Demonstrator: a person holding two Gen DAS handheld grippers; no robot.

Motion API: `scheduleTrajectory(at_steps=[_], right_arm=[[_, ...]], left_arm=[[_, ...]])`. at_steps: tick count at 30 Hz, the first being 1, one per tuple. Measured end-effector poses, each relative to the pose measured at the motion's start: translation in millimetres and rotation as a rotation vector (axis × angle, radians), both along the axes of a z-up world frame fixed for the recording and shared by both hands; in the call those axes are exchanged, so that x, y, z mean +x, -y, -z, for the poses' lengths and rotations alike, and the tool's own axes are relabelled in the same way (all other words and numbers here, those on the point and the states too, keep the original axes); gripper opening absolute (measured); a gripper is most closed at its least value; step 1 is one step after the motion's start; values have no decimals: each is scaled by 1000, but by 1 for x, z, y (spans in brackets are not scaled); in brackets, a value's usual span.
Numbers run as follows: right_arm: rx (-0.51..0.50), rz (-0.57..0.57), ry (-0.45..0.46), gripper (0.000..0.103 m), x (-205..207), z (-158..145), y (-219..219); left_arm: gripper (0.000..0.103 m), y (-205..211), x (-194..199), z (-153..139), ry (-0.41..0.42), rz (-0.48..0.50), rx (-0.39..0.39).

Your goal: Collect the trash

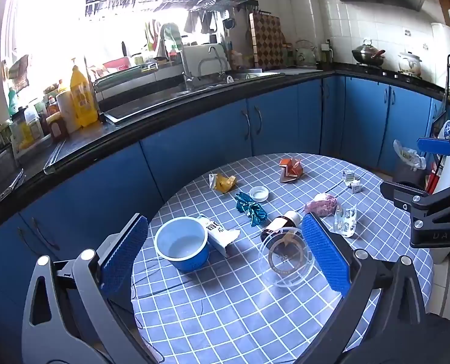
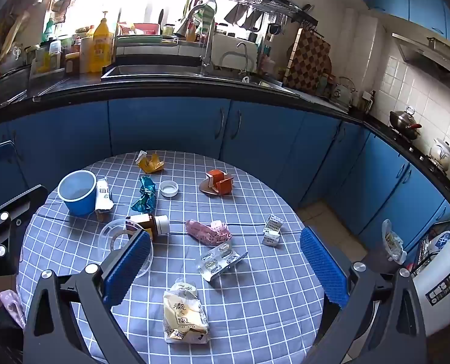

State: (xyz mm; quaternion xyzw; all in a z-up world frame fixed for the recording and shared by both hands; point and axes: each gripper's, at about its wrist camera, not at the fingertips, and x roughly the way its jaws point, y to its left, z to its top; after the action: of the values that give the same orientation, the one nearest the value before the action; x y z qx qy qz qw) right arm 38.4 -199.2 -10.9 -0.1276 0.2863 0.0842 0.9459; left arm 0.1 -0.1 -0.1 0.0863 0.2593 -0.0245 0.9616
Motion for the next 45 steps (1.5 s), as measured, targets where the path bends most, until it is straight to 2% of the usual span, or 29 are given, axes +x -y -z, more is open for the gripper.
scheduleTrajectory(at_steps=[45], right_arm=[[-4, -3, 3, 97, -4, -2, -2]], left_arm=[[100, 5, -4, -5, -1, 2, -10]])
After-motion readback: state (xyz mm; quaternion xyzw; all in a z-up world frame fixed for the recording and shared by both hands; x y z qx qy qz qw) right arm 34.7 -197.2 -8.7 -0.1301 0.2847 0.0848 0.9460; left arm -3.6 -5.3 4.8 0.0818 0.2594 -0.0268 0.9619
